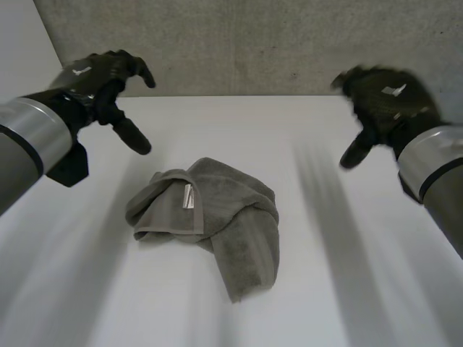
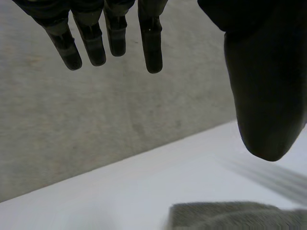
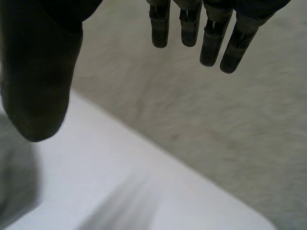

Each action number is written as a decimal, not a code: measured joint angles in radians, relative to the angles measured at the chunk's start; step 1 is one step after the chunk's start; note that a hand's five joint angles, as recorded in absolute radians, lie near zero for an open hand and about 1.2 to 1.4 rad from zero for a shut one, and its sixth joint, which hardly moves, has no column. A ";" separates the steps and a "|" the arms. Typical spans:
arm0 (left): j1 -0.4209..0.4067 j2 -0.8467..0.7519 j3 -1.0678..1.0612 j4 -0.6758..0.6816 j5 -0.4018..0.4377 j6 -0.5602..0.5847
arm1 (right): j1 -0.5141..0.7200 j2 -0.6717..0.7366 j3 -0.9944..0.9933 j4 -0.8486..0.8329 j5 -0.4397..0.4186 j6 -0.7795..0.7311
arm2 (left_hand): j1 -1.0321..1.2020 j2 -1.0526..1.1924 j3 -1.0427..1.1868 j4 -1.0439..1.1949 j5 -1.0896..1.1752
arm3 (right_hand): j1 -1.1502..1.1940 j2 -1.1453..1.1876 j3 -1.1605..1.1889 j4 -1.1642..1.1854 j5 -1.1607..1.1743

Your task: Fold the towel.

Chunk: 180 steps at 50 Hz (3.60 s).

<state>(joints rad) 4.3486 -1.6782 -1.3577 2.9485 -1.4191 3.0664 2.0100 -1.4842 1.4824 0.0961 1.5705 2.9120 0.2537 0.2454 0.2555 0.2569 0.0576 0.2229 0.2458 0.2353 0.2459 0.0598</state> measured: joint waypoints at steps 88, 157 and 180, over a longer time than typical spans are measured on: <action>0.370 -0.272 0.128 0.369 0.103 -0.357 | -0.130 0.252 -0.163 -0.504 -0.599 0.275 | 1.044 1.108 1.090 1.102 1.057 | 1.107 1.085 1.112 1.099 1.109; 0.470 -0.081 -0.116 0.139 0.406 -0.298 | -0.557 -0.048 -0.084 0.199 -0.650 -0.041 | 1.048 1.109 1.090 1.107 1.062 | 1.108 1.085 1.116 1.101 1.109; 0.423 -0.790 0.575 0.184 0.263 -0.358 | -0.357 0.333 -0.108 -0.021 -0.430 0.186 | 0.134 0.146 0.156 0.159 0.161 | 1.108 1.090 1.116 1.102 1.111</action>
<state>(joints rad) 4.7711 -2.4678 -0.7829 3.1330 -1.1560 2.7087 1.6533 -1.1517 1.3745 0.0750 1.1405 3.0983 0.3873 0.3911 0.4112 0.4161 0.2188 1.3312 1.3362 1.3517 1.3475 1.1705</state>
